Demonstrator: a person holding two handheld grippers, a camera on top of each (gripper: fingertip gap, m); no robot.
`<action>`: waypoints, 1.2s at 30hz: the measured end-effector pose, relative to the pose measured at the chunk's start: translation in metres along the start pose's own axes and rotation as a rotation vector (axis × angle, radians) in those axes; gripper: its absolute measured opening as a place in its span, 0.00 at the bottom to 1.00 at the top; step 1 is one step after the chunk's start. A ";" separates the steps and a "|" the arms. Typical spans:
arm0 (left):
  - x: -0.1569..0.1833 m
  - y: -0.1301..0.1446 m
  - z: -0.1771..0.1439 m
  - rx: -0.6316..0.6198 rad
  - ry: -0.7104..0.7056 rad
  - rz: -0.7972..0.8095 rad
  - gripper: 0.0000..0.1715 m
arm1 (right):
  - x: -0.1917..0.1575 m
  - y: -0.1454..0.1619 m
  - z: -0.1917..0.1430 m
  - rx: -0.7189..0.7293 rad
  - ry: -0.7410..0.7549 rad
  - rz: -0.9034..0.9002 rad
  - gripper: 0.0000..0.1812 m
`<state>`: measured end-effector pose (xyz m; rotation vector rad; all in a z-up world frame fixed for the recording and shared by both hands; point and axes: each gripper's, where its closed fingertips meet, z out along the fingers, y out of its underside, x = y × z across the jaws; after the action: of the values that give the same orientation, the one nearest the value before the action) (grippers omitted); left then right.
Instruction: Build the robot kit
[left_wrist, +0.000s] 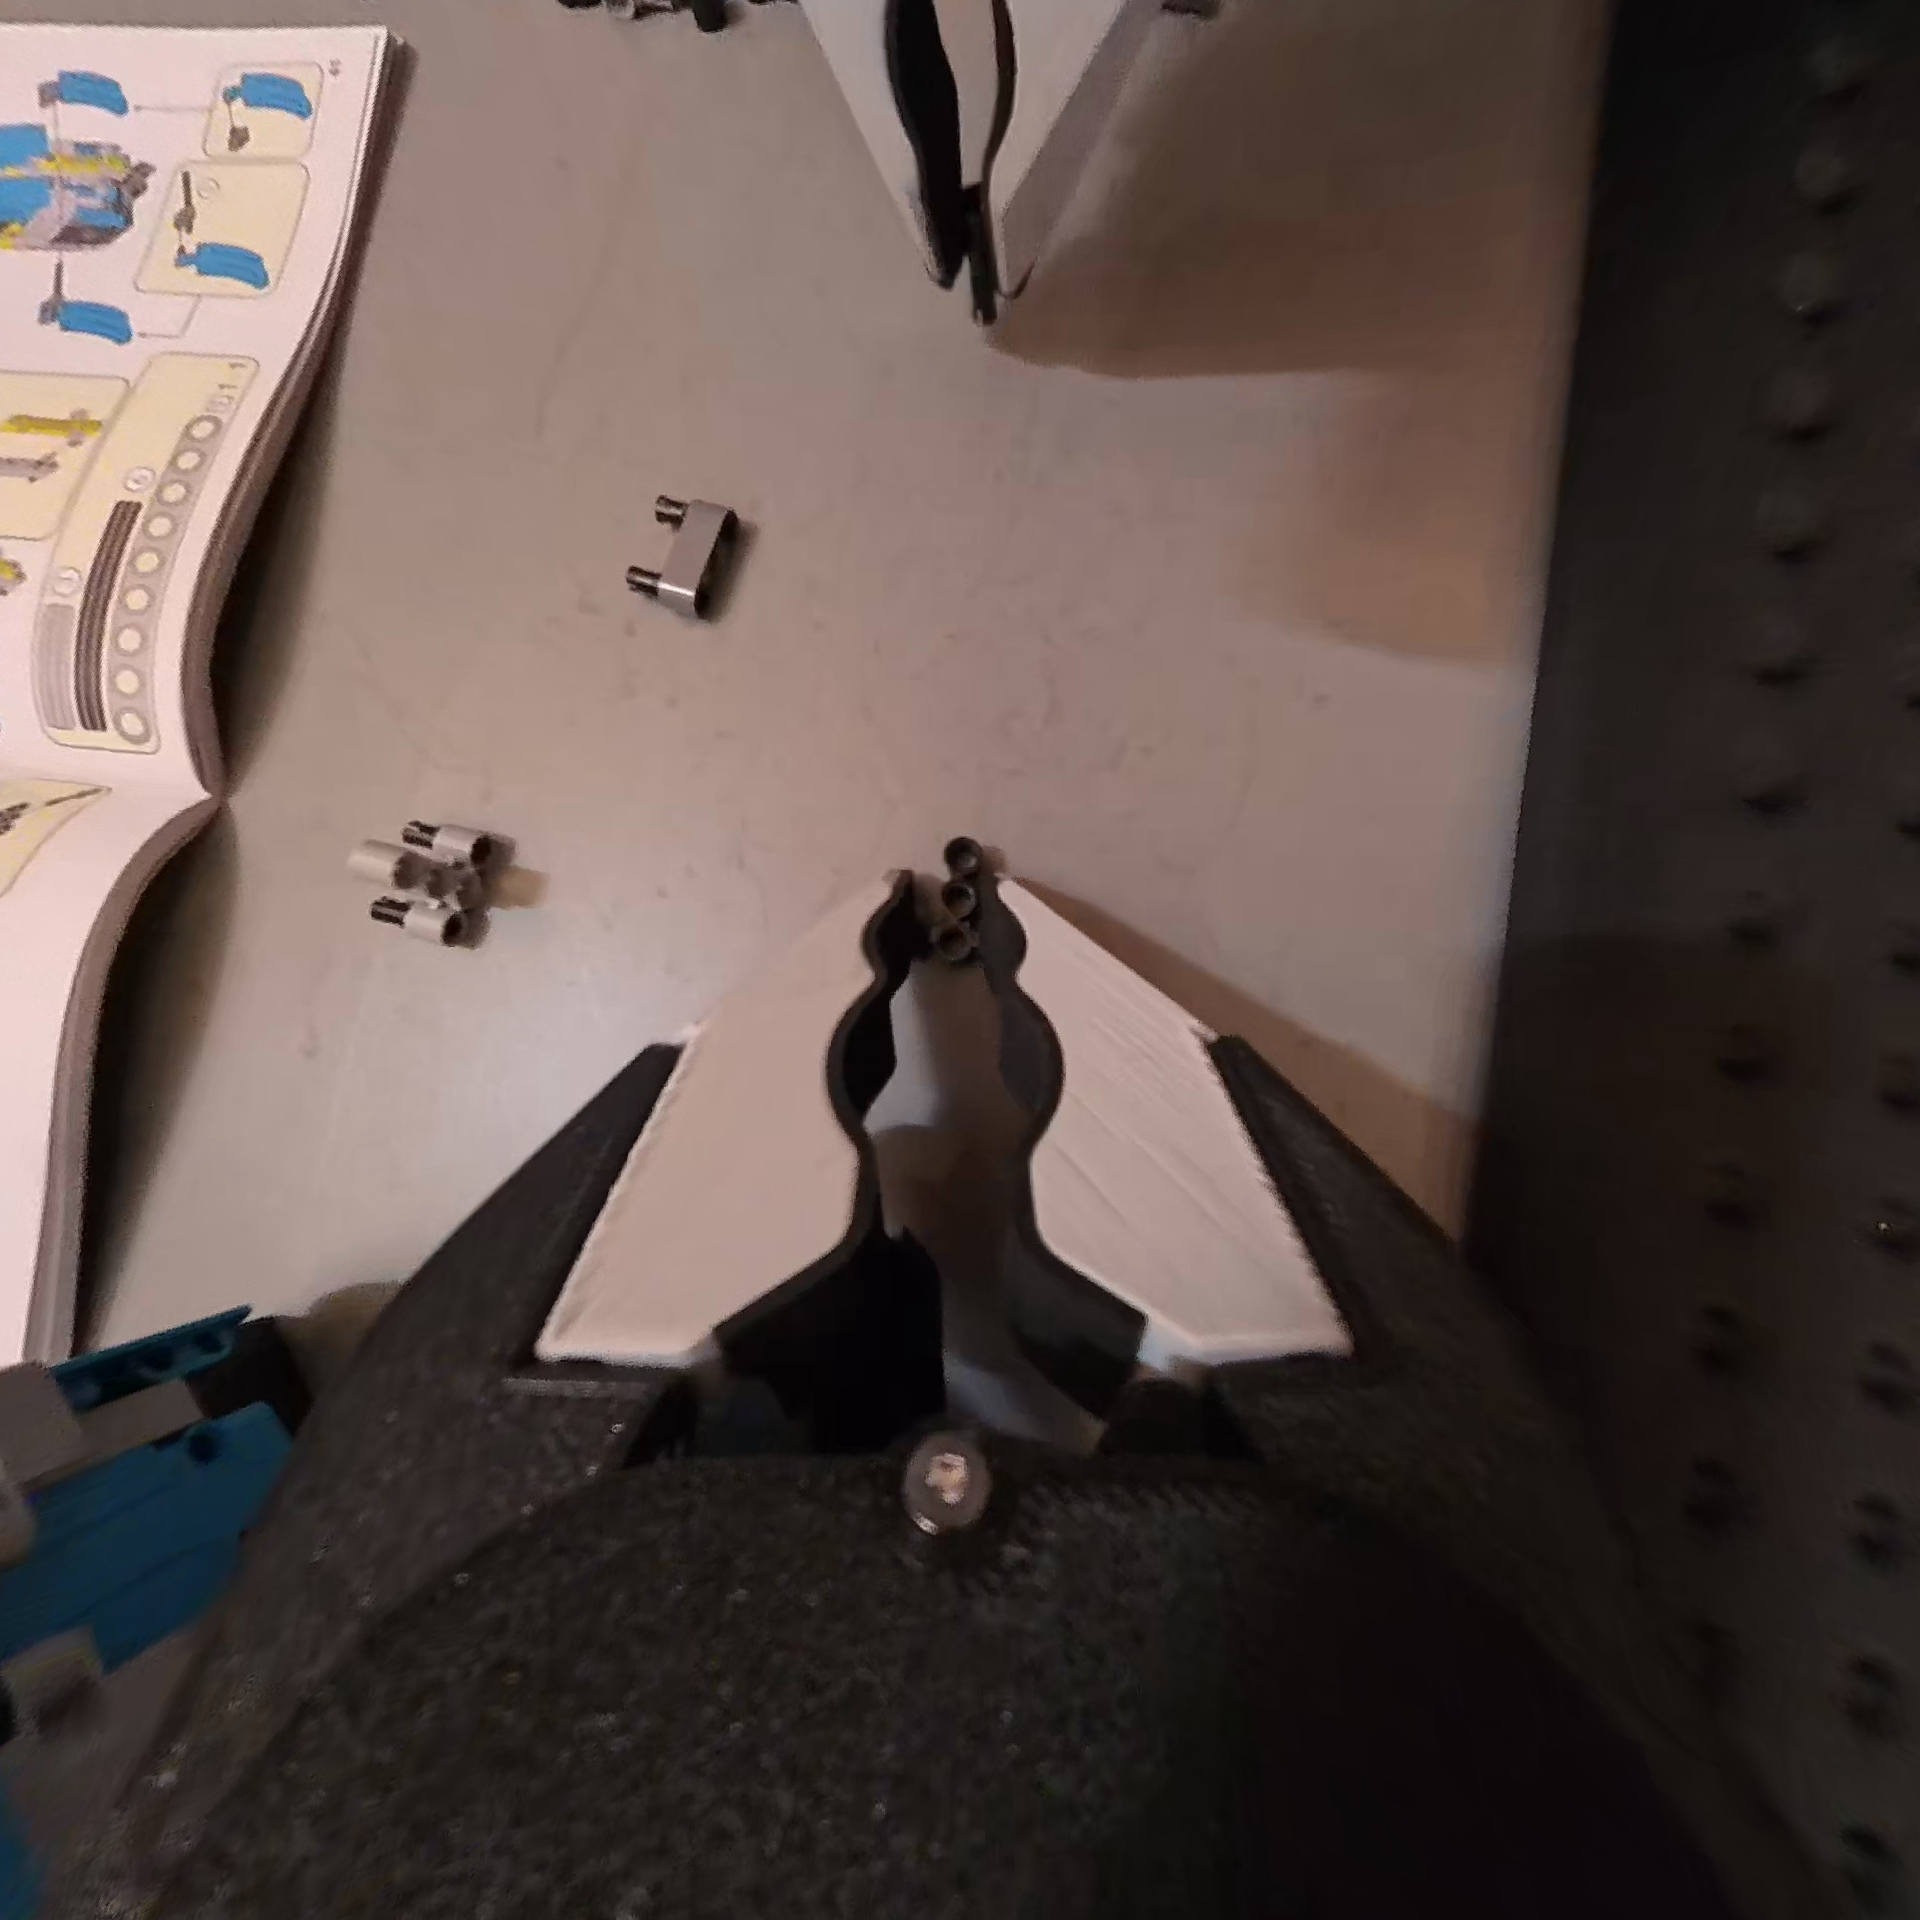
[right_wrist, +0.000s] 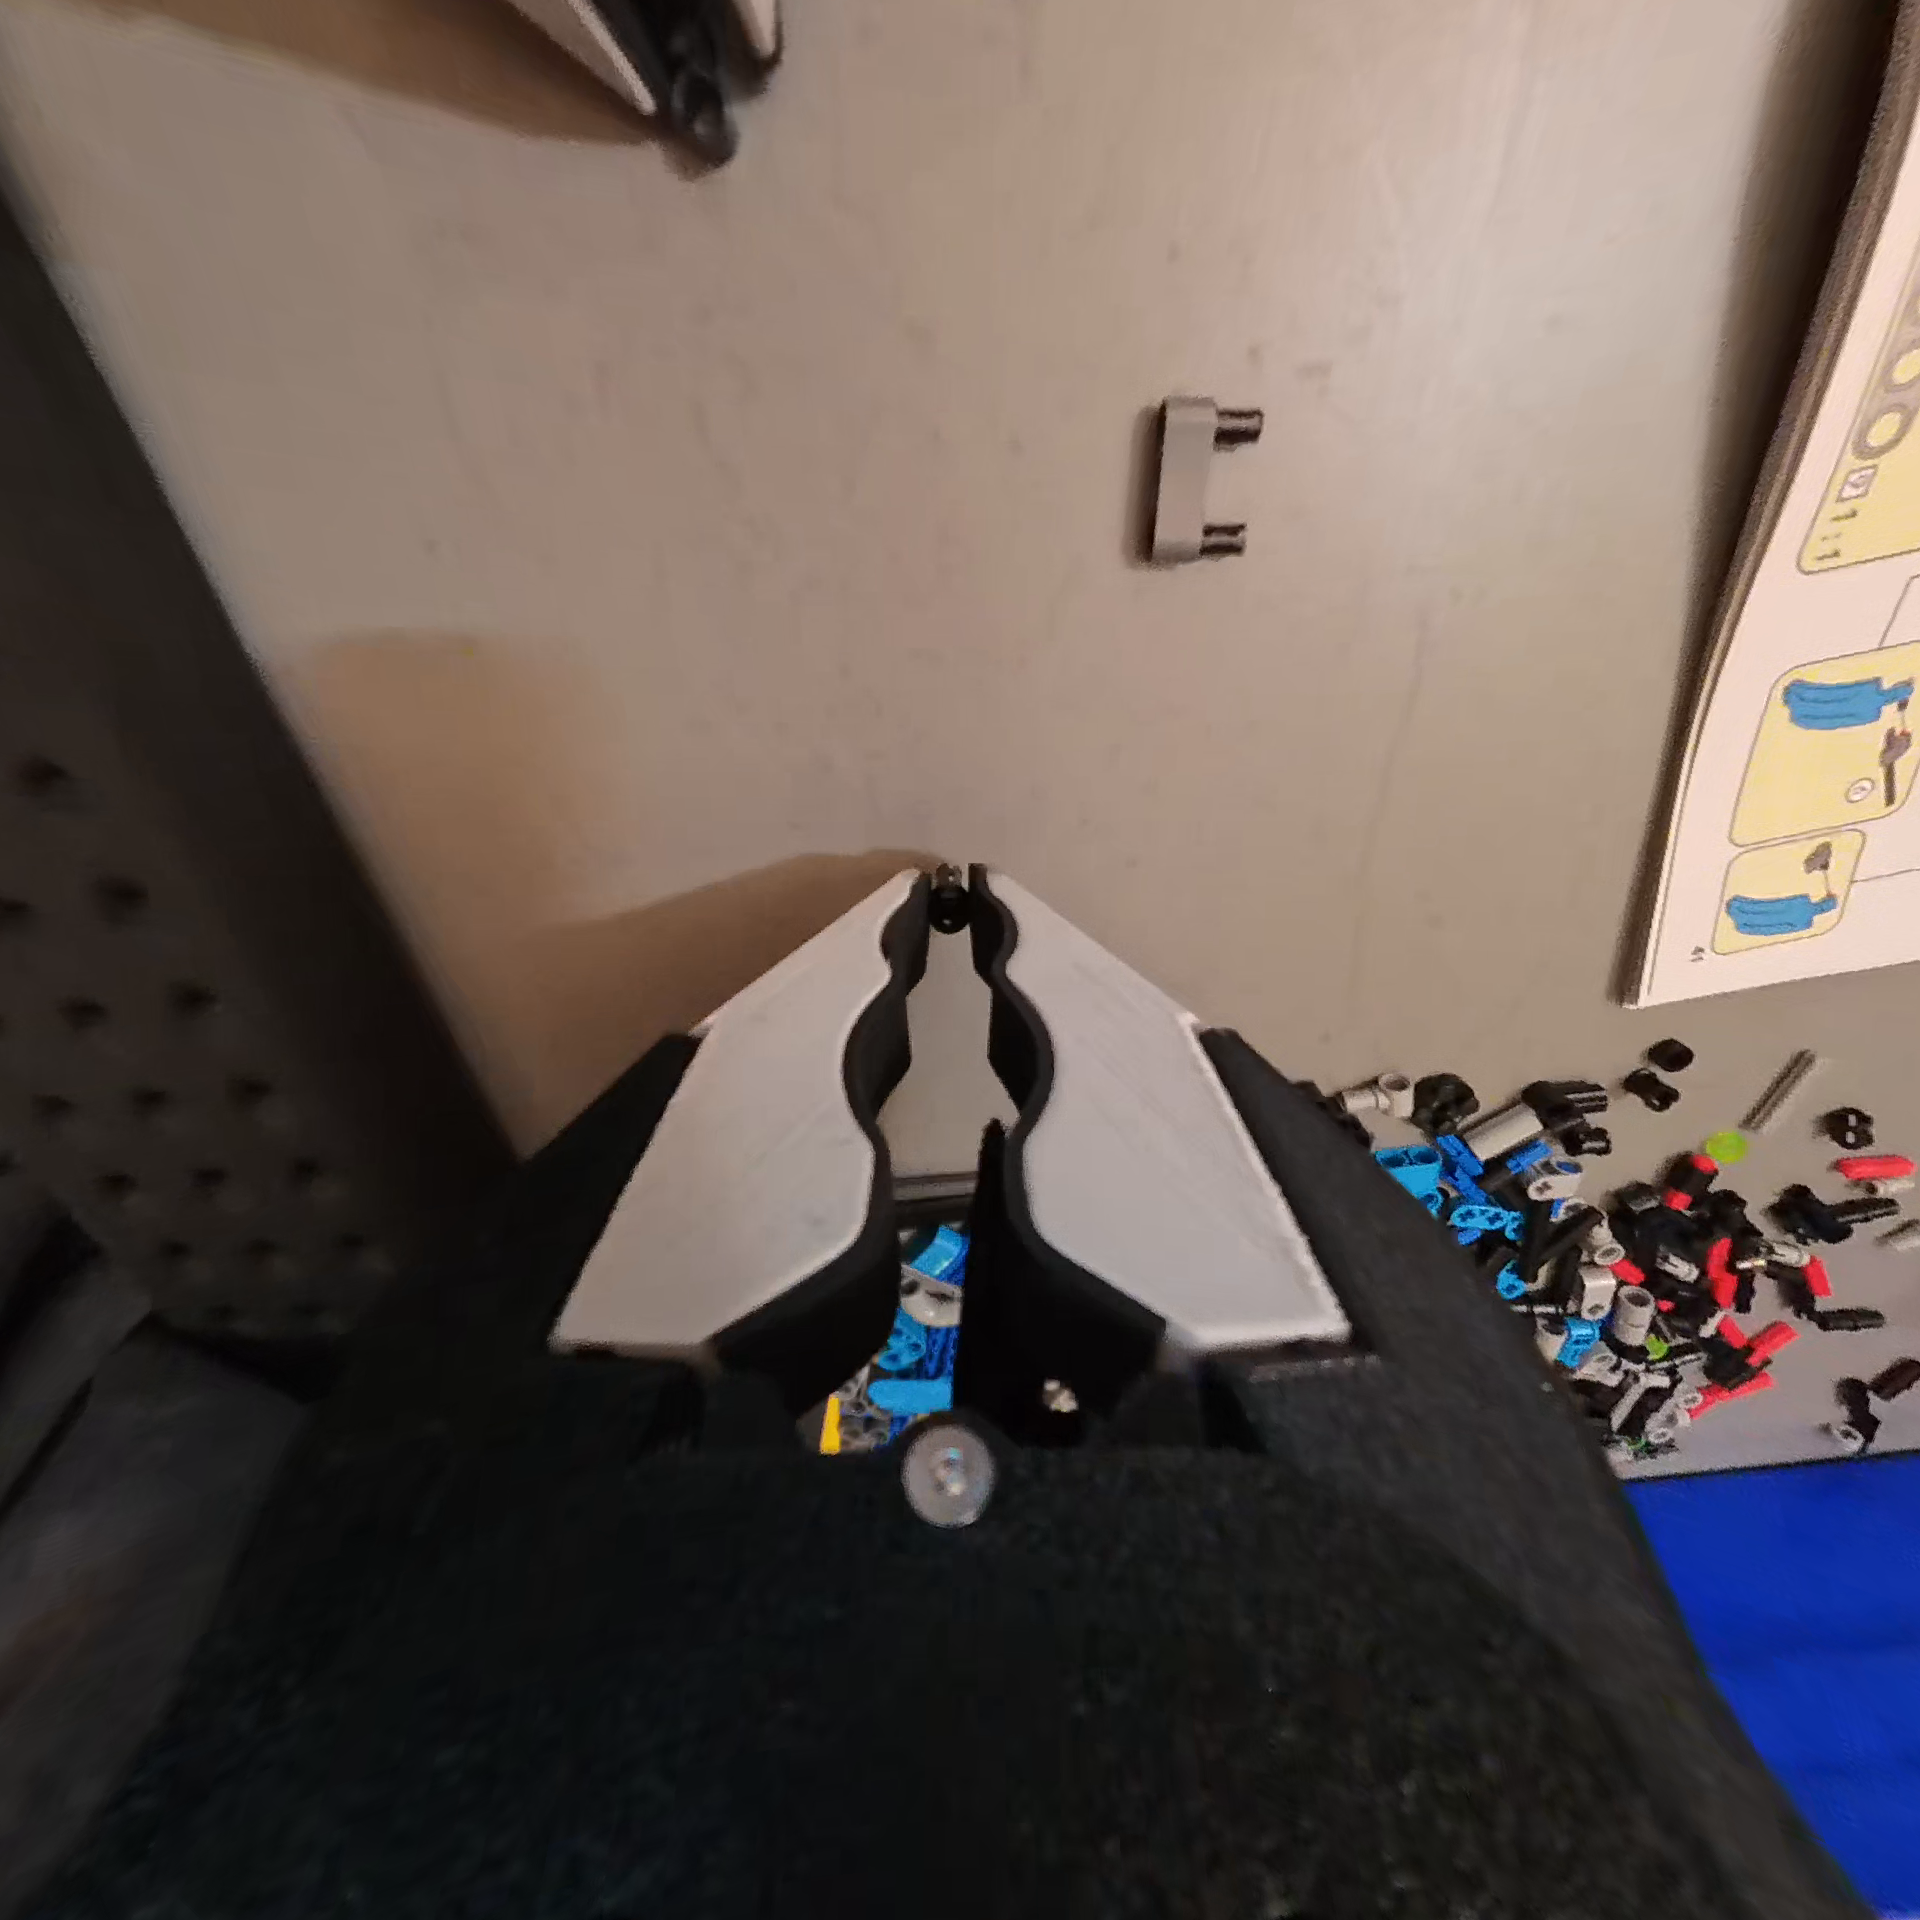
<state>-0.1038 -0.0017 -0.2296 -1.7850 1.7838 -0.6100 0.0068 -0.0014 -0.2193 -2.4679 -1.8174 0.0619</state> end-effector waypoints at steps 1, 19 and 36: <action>-0.001 0.001 -0.001 -0.008 0.002 -0.006 0.10 | -0.001 -0.002 0.000 0.011 -0.009 -0.003 0.04; -0.001 0.012 -0.010 -0.049 0.045 -0.001 0.16 | -0.001 -0.014 0.003 0.105 -0.050 -0.027 0.04; -0.027 -0.108 -0.134 0.924 -0.081 -0.063 0.13 | 0.002 -0.119 -0.143 1.267 -0.326 -0.001 0.03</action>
<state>-0.1106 0.0156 -0.0564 -1.1833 1.0868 -1.1325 -0.0945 0.0304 -0.0664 -1.5400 -1.1668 1.2244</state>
